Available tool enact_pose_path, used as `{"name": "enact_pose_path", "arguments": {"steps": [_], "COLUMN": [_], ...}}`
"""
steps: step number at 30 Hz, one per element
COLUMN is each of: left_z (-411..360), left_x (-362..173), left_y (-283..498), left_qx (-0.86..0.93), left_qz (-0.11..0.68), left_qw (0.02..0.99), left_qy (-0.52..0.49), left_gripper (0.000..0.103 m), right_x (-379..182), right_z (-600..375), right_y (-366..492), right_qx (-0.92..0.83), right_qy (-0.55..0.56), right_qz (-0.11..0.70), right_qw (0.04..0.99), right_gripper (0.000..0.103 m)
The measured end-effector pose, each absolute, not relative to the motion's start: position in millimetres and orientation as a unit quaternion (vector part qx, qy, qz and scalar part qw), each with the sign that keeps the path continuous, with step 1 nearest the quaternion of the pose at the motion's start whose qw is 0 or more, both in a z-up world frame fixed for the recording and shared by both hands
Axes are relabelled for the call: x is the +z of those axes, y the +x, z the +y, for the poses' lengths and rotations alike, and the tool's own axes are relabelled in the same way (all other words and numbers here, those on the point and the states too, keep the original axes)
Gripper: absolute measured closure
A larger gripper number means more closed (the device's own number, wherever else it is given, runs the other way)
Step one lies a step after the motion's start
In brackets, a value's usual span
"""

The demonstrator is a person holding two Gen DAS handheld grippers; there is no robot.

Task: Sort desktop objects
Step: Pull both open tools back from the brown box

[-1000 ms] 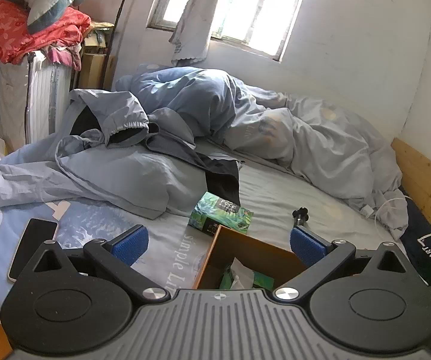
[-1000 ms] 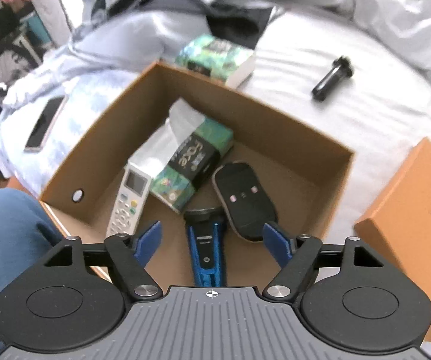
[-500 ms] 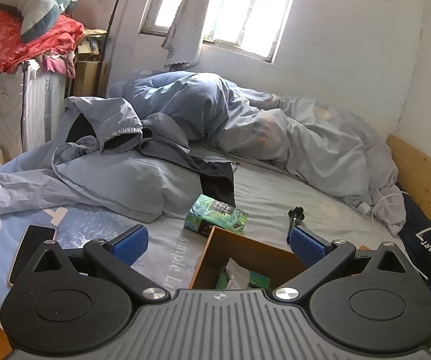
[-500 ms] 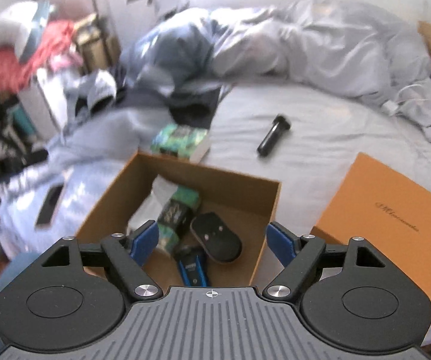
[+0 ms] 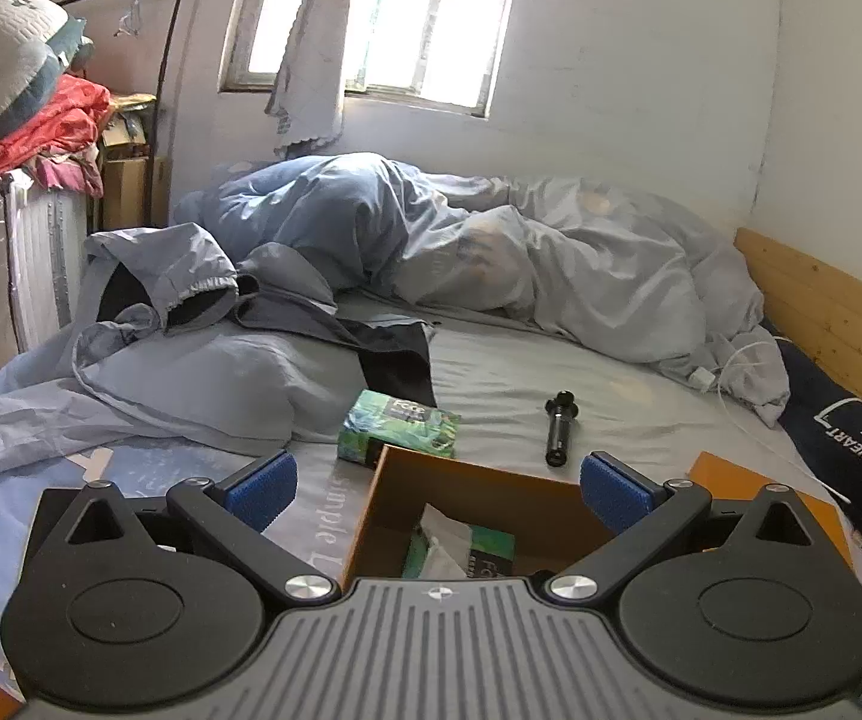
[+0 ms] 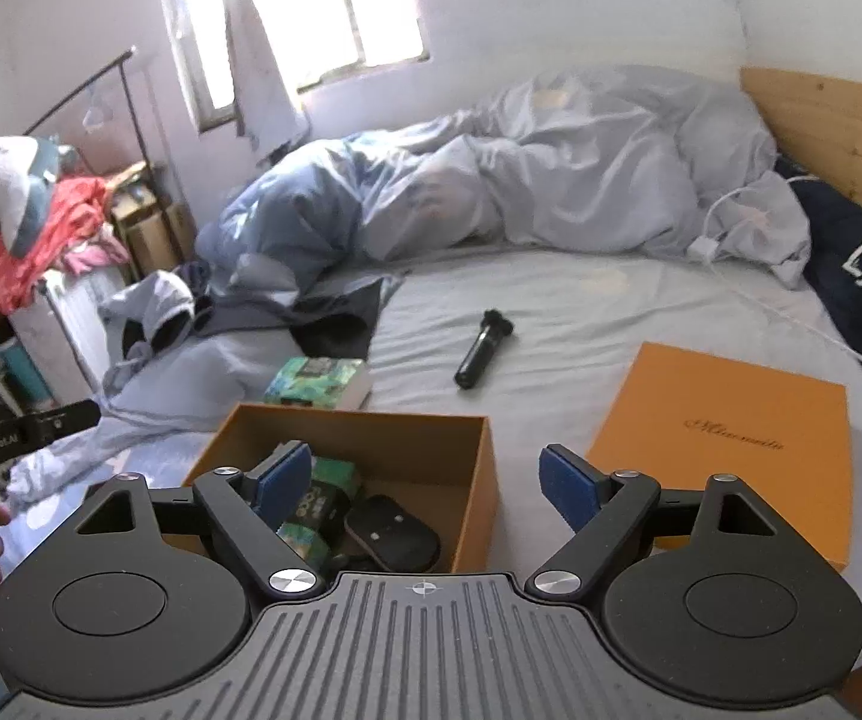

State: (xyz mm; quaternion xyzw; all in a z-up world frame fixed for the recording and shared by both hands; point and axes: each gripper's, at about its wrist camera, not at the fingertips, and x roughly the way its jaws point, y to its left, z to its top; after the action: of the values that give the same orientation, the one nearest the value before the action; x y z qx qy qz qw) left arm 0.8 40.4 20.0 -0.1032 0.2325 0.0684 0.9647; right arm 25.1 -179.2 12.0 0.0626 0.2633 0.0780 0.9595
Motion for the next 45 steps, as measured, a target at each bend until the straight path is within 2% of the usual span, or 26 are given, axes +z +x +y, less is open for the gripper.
{"name": "enact_pose_path", "arguments": {"steps": [10, 16, 17, 18, 45], "left_z": [26.5, 22.3, 22.2, 22.2, 25.9], "left_x": [18.0, 17.9, 17.5, 17.1, 15.9], "left_y": [-3.7, -5.5, -5.4, -5.3, -7.4], "left_qx": [0.053, 0.047, 0.047, 0.047, 0.052], "left_qz": [0.232, 0.231, 0.231, 0.231, 0.228], "left_qw": [0.967, 0.968, 0.968, 0.968, 0.967], "left_qy": [-0.088, -0.085, -0.085, -0.086, -0.102], "left_gripper": [0.0, 0.0, 0.0, 0.0, 0.0], "right_x": [5.4, -0.3, -0.5, -0.6, -5.7], "right_z": [-185.5, -182.3, -181.7, -181.1, -177.1], "right_y": [1.8, 4.9, 4.5, 3.9, 7.7], "right_qx": [0.063, 0.072, 0.071, 0.07, 0.056], "right_qy": [0.067, 0.069, 0.069, 0.067, 0.063], "right_qz": [0.221, 0.226, 0.227, 0.226, 0.239], "right_qw": [0.971, 0.969, 0.969, 0.969, 0.967], "right_gripper": [0.01, 0.009, 0.001, 0.0, 0.0]}}
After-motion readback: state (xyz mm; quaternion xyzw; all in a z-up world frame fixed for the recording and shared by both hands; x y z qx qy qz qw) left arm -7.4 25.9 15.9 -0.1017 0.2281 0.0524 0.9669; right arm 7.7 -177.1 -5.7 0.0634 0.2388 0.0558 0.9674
